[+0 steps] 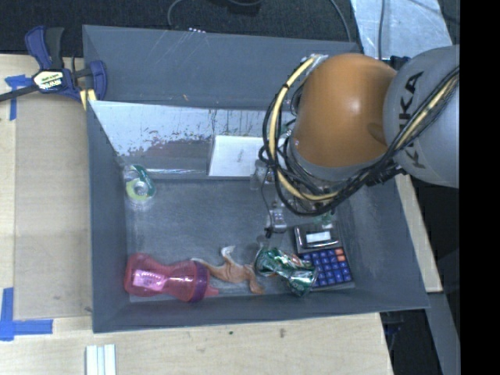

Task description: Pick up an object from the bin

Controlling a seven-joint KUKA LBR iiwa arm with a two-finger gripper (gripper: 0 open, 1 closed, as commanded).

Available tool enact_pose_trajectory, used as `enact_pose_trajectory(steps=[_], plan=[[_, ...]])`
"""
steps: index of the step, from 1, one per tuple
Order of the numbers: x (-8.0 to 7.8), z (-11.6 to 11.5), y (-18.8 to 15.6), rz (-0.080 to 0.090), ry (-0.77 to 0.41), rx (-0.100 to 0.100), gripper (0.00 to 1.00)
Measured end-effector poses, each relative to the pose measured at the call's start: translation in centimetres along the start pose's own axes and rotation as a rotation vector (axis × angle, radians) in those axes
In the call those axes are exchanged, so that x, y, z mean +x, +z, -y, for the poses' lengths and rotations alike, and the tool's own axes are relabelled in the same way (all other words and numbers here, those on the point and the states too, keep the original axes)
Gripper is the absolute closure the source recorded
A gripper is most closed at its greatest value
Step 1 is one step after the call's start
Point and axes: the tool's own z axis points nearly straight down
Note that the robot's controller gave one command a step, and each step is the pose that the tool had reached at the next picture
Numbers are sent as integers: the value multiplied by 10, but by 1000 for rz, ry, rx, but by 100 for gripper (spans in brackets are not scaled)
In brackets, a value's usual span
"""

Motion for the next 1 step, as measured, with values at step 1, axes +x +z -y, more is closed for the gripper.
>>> enact_pose_trajectory(steps=[1], plan=[[-2,0,-4,9,2,-1,0]])
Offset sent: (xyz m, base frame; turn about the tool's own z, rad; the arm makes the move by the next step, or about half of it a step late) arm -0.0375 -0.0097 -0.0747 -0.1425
